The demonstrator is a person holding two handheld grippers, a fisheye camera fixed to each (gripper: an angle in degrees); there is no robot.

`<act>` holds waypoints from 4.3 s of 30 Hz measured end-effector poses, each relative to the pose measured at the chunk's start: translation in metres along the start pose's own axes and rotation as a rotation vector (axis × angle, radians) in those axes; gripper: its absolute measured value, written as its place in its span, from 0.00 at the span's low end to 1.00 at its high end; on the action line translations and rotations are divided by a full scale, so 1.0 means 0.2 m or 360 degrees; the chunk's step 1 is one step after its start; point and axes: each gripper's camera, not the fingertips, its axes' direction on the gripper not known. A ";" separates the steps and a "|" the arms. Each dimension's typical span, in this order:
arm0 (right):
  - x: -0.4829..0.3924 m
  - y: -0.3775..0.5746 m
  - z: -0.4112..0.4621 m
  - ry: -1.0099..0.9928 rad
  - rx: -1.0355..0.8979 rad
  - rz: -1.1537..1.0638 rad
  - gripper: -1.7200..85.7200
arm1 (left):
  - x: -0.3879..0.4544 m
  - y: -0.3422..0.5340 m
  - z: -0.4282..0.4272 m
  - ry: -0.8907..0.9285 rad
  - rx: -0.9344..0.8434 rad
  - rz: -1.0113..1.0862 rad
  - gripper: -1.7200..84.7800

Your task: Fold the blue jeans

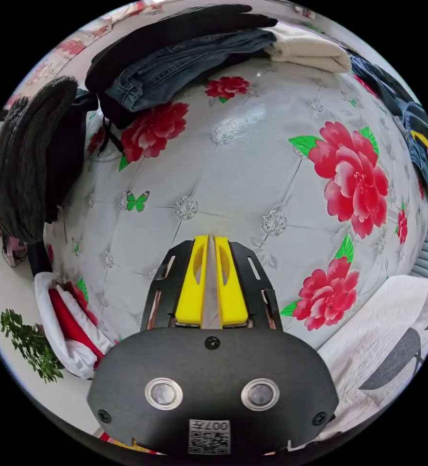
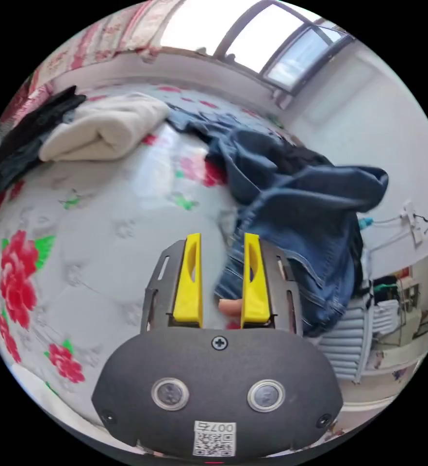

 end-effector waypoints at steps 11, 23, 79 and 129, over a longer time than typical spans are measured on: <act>0.50 0.19 0.18 -0.0704 -0.0320 0.0413 0.05 | -0.20 0.17 -0.01 0.0317 0.0042 -0.0302 0.01; -0.23 0.63 -0.83 -0.2106 0.0081 -0.0487 0.02 | -0.14 0.86 -0.26 0.1356 0.0522 0.0117 0.15; 0.22 0.01 -1.06 -0.1703 0.0614 0.0275 0.02 | -0.94 1.78 -0.32 0.0394 0.0223 -0.0903 0.01; -1.48 0.25 -1.09 -0.1125 0.0758 -0.1007 0.03 | -1.11 1.54 -0.05 0.0293 -0.0035 -0.1141 0.01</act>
